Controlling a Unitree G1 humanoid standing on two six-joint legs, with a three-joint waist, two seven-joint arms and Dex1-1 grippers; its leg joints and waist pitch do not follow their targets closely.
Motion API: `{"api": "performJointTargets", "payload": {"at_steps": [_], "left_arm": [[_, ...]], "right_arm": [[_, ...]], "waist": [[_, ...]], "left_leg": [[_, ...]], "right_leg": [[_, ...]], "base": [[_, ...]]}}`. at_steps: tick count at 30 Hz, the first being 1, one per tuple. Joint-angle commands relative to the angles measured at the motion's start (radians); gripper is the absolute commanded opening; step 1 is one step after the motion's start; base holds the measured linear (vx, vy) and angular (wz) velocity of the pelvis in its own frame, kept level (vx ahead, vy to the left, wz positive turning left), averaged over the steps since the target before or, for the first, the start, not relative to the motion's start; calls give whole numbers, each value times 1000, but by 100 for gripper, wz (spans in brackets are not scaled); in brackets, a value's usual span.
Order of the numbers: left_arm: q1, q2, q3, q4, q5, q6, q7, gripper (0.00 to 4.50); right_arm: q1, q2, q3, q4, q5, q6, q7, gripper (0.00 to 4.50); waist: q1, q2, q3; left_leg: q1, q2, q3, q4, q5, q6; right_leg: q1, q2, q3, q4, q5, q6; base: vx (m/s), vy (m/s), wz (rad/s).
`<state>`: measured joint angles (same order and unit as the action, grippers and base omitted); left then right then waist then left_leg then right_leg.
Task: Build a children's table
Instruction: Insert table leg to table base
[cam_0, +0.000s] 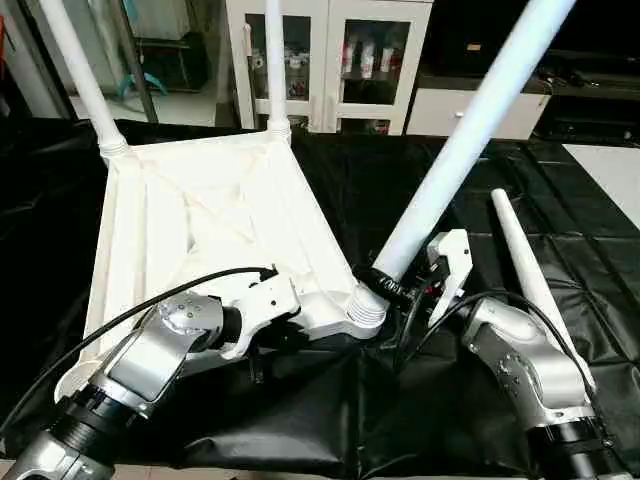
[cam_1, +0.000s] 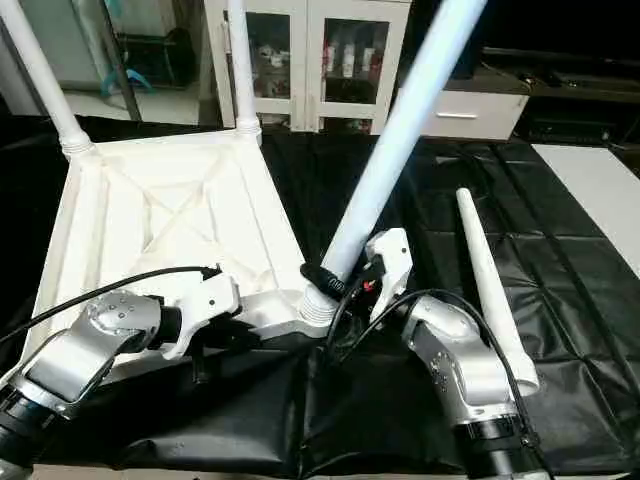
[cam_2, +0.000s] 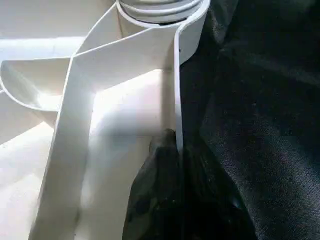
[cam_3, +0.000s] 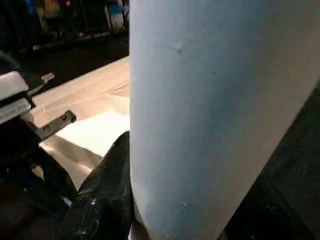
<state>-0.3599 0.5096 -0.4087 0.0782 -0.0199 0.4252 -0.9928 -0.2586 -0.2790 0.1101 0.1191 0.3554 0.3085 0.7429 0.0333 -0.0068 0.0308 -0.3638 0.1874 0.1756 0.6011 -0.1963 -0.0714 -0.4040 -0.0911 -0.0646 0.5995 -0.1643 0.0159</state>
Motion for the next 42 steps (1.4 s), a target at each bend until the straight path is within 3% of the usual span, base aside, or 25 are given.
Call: {"api": "performJointTargets", "payload": {"at_steps": [1,9,10,13,15,19,22,24,28,29,30,32,34,36,37,38,39,40,41,42], "left_arm": [[-18,-12,33,-11,-31,-56,6,0],[-20,-11,39,-6,-26,-57,1,0],[-20,-11,40,-7,-26,-55,1,0],[-19,-9,39,-9,-27,-53,-1,0],[-21,-9,39,-9,-28,-53,-1,0],[-23,-20,48,-9,-33,-49,10,0],[-24,-30,57,-6,-34,-46,25,0],[-24,-36,61,-1,-33,-43,34,0],[-16,-36,65,6,-35,-44,40,0],[-15,-36,66,6,-36,-44,38,0],[-15,-35,66,7,-37,-44,37,0],[-15,-34,67,9,-37,-42,37,0],[-16,-38,78,19,-36,-32,50,0],[-22,-44,87,41,-28,-22,77,0],[-27,-49,86,54,-16,-19,96,0],[-32,-56,82,65,-1,-10,117,0],[-32,-57,81,66,1,-9,120,0],[-37,-81,76,70,17,23,157,0],[-41,-112,72,66,28,54,196,0],[-44,-130,72,63,32,72,217,0]], "right_arm": [[40,-40,41,71,-94,51,-19,185],[-9,-78,117,97,-139,123,6,185],[-21,-84,138,102,-141,151,20,185],[-44,-84,164,122,-150,173,27,185],[-55,-82,175,137,-160,169,23,185],[-60,-54,159,189,-170,154,-34,185],[-40,-39,138,199,-173,139,-63,185],[-27,-34,130,203,-172,131,-74,185],[9,-32,134,201,-173,112,-80,185],[10,-32,136,203,-175,110,-82,185],[9,-32,138,204,-178,109,-86,185],[3,-27,137,209,-185,105,-102,185],[-13,-14,126,221,-191,101,-130,185],[-35,2,108,243,-200,90,-177,185],[-48,10,97,258,-205,84,-207,185],[-62,21,84,275,-208,80,-238,185],[-63,23,82,277,-208,79,-242,185],[-91,42,59,311,-215,73,-304,185],[-117,58,39,343,-219,65,-356,185],[-131,67,29,360,-221,60,-382,185]], "waist": [[-11,-2,-37],[-21,-2,-32],[-21,-1,-32],[-24,-2,-34],[-27,-2,-33],[-35,-10,-29],[-42,-9,-24],[-53,-4,-20],[-66,12,-16],[-73,12,-16],[-73,12,-16],[-73,7,-15],[-73,9,-15],[-78,9,-12],[-86,10,-8],[-92,15,-3],[-97,19,1],[-97,31,6],[-35,56,5],[-9,30,-1]], "left_leg": [[9,34,-17,-91,-390,-12],[12,31,-25,-90,-452,-22],[17,32,-25,-90,-462,-22],[11,34,-28,-94,-459,-24],[14,34,-26,-94,-470,-25],[13,31,-28,-91,-496,-25],[21,29,-35,-89,-543,-33],[32,28,-42,-91,-604,-37],[40,38,-55,-110,-704,-50],[40,39,-58,-114,-724,-53],[38,39,-59,-116,-723,-54],[38,34,-56,-111,-700,-49],[38,32,-56,-108,-688,-46],[38,29,-59,-108,-694,-47],[36,28,-65,-111,-717,-49],[47,30,-70,-114,-767,-54],[49,33,-73,-121,-802,-58],[24,51,-74,-166,-878,-68],[-74,75,-36,-266,-975,-94],[-62,78,-9,-262,-913,-47]], "right_leg": [[19,-43,39,-98,-516,-118],[13,-46,32,-114,-647,-68],[9,-46,32,-117,-646,-68],[14,-47,33,-111,-611,-79],[10,-45,34,-111,-598,-87],[6,-49,30,-120,-671,-71],[0,-50,19,-135,-752,-35],[1,-46,0,-149,-770,-18],[14,-45,-18,-151,-679,-41],[19,-47,-20,-150,-655,-50],[22,-50,-19,-150,-654,-52],[17,-58,-12,-154,-690,-49],[14,-61,-12,-159,-720,-42],[15,-60,-21,-165,-749,-30],[18,-57,-33,-170,-768,-19],[16,-50,-51,-177,-771,-11],[20,-44,-63,-176,-756,-11],[63,-26,-79,-132,-650,-29],[150,-5,-54,83,-333,-85],[134,1,-28,90,-251,-68]], "base": [[0,0,0],[0,0,0],[0,0,0],[0,0,0],[0,0,0],[0,0,0],[0,0,0],[0,0,0],[0,0,0],[0,0,0],[0,0,0],[0,0,0],[0,0,0],[0,0,0],[0,0,0],[0,0,0],[0,0,0],[0,0,0],[-90,-20,13],[-80,-21,11]]}}
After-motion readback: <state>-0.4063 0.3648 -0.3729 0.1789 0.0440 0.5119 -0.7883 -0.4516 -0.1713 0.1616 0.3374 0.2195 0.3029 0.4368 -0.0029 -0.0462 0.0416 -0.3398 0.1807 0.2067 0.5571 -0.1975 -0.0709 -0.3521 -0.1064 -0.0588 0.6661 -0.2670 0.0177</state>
